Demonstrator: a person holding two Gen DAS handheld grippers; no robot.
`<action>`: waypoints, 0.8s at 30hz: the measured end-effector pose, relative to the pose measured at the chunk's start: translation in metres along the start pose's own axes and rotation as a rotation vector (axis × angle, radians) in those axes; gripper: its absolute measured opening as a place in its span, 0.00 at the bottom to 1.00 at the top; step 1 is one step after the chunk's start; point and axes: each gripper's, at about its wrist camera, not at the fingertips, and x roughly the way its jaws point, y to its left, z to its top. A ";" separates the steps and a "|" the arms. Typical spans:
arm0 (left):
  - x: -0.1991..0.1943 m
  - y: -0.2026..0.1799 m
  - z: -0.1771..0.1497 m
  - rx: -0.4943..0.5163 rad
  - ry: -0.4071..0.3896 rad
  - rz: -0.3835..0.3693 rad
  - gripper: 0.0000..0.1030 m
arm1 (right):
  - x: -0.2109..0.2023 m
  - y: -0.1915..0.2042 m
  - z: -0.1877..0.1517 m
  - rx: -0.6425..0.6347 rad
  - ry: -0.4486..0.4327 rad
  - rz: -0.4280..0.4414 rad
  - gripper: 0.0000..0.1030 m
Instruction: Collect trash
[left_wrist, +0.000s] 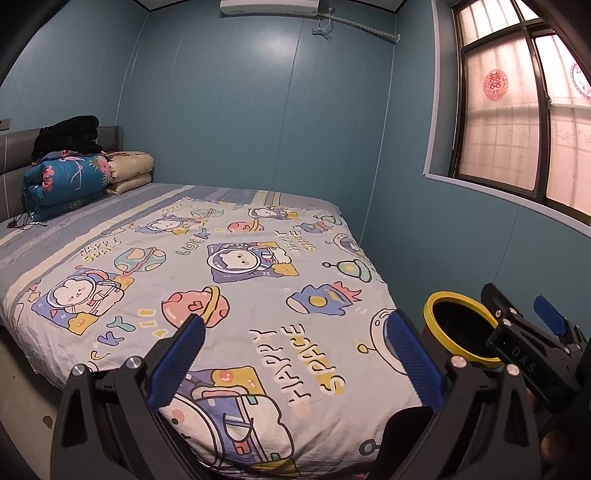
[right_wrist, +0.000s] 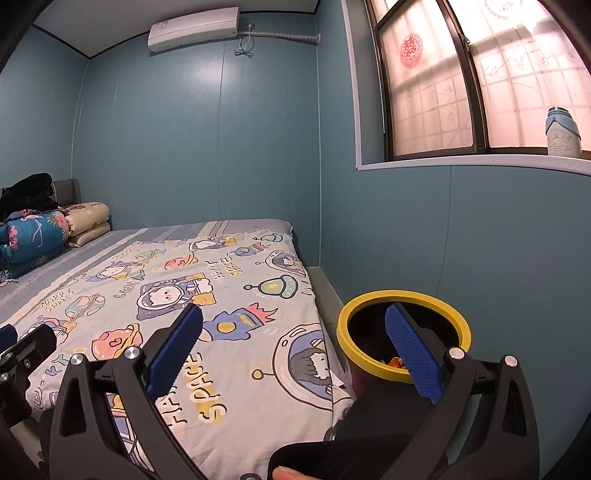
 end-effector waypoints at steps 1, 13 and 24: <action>0.000 0.000 0.000 -0.001 0.002 0.000 0.92 | 0.000 0.000 0.000 0.001 0.000 0.000 0.92; 0.001 0.000 -0.001 -0.005 0.012 -0.002 0.92 | 0.002 -0.001 0.000 0.007 0.012 -0.003 0.92; 0.003 -0.001 -0.002 -0.004 0.020 -0.007 0.92 | 0.005 -0.001 -0.001 0.009 0.021 -0.003 0.92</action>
